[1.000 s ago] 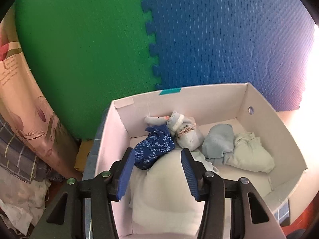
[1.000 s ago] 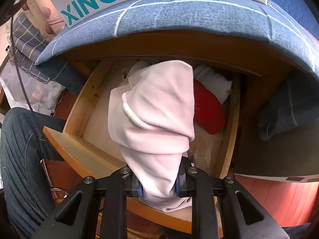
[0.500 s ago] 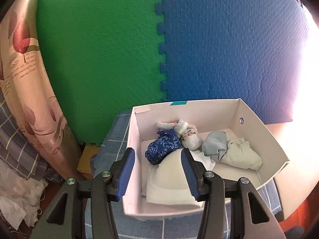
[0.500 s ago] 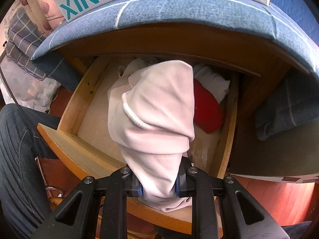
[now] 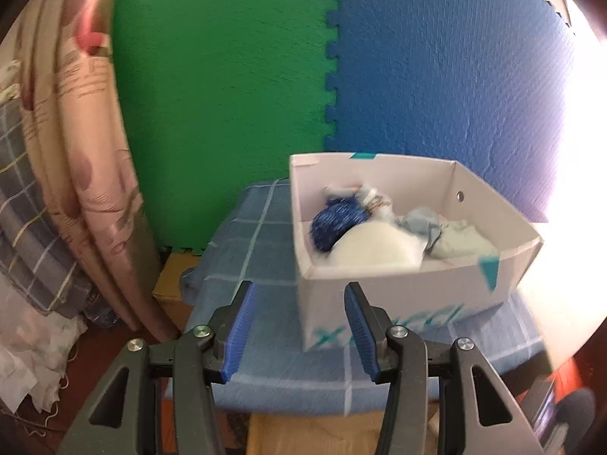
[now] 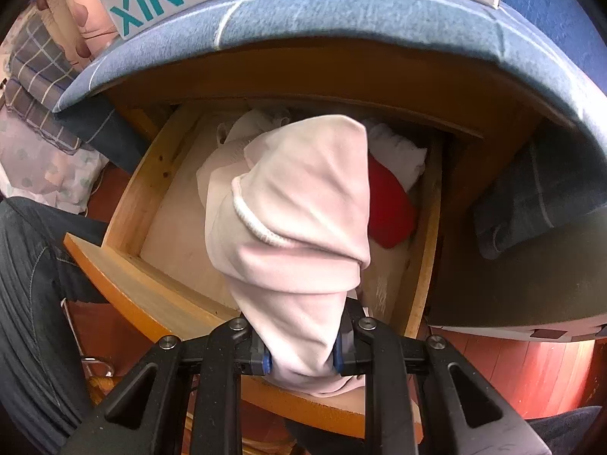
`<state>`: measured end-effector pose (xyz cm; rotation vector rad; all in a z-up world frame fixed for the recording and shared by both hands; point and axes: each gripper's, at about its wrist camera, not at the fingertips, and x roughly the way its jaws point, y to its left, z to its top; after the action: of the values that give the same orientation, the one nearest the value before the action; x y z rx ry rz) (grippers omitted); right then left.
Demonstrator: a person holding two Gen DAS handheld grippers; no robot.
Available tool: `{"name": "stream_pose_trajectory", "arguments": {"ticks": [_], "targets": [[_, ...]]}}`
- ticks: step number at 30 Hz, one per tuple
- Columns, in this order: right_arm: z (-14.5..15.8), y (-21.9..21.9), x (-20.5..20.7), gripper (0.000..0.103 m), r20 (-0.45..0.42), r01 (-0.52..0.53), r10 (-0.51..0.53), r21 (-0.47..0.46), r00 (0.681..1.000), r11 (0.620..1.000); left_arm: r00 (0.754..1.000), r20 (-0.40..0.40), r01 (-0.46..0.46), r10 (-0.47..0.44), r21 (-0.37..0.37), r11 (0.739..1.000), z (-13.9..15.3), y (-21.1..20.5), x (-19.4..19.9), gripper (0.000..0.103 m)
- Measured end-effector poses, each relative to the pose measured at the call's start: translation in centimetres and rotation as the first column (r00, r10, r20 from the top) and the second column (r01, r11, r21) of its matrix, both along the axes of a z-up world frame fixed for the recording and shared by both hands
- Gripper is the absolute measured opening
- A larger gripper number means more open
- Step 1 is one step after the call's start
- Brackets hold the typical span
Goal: Take underwear out of drawer
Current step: 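Move left gripper back over the drawer while right gripper carries pale pink underwear toward box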
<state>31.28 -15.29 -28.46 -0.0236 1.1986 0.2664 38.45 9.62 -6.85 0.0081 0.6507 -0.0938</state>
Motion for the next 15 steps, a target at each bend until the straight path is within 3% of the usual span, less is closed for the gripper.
{"name": "stream_pose_trajectory", "arguments": {"ticks": [7, 15], "targets": [[0.5, 0.2, -0.2, 0.020, 0.008, -0.004, 0.004, -0.001, 1.000, 1.000, 1.000, -0.026, -0.003, 0.004, 0.023, 1.000, -6.2, 2.9, -5.7, 0.049], [2.9, -0.2, -0.3, 0.020, 0.041, 0.007, -0.007, -0.021, 0.999, 1.000, 0.978, -0.210, 0.015, -0.007, 0.036, 0.999, -12.8, 2.3, -4.7, 0.049]]}}
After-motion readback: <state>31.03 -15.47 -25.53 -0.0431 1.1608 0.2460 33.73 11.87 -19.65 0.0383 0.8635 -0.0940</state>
